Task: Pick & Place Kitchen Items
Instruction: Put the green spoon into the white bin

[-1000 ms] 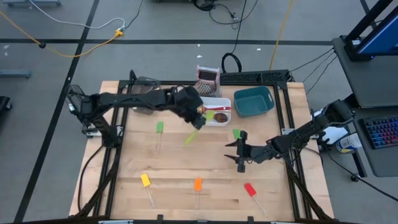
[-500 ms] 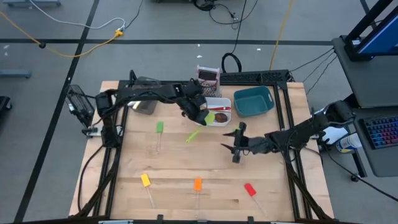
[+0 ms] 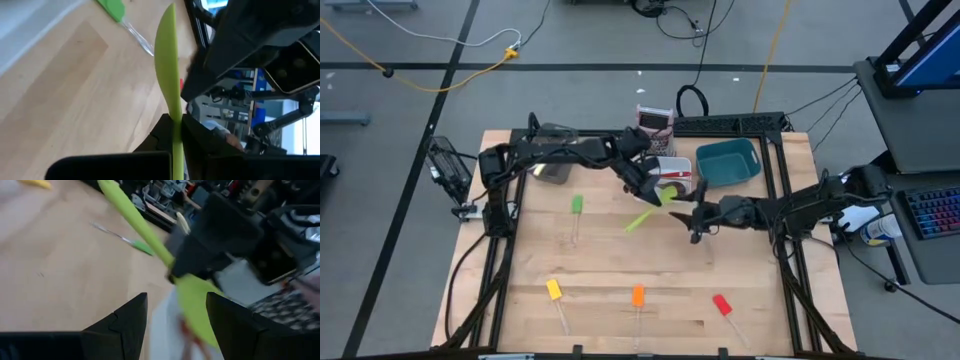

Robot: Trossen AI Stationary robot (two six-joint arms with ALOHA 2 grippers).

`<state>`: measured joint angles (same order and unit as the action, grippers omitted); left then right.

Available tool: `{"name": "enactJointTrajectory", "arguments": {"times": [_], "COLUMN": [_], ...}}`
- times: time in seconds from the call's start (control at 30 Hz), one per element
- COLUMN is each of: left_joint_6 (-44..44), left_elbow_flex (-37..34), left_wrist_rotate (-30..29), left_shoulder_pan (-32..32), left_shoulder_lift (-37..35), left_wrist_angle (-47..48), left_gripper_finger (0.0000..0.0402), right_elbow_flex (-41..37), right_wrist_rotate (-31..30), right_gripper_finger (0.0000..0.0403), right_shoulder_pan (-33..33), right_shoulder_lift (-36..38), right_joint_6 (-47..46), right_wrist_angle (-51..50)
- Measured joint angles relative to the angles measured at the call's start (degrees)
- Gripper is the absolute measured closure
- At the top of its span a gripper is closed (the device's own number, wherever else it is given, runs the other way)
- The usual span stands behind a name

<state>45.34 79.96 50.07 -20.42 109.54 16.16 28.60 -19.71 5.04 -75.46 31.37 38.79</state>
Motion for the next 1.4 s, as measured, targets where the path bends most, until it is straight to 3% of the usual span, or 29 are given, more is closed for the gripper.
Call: {"name": "enactJointTrajectory", "arguments": {"times": [0.4, 0.6, 0.77, 1.2, 1.4], "left_joint_6": [3.9, 5.0, 5.9, 5.6, 1.3], "left_elbow_flex": [-0.2, -0.2, -0.1, -0.1, 0.0], "left_wrist_rotate": [2.9, 3.5, 4.0, -0.6, -4.0], "left_shoulder_pan": [1.2, 1.4, 1.5, 1.0, 1.0], "left_shoulder_lift": [0.1, 0.1, -0.1, 0.0, 0.0], "left_wrist_angle": [-7.8, -8.6, -9.0, -8.3, -7.0], "left_gripper_finger": [0.0382, 0.0381, 0.0379, 0.0379, 0.0373], "right_elbow_flex": [0.0, 0.0, -0.1, 0.0, 0.0], "right_wrist_rotate": [-0.2, 0.0, -0.7, -4.9, -7.8], "right_gripper_finger": [0.0219, 0.0302, 0.0381, 0.0384, 0.0386], "right_shoulder_pan": [-3.6, -3.7, -4.4, -4.2, -4.2], "right_shoulder_lift": [-3.9, -6.2, -6.9, -7.7, -7.8], "right_joint_6": [13.0, 16.5, 17.5, 11.9, 11.6], "right_wrist_angle": [4.7, 13.2, 14.1, 9.8, 8.4]}}
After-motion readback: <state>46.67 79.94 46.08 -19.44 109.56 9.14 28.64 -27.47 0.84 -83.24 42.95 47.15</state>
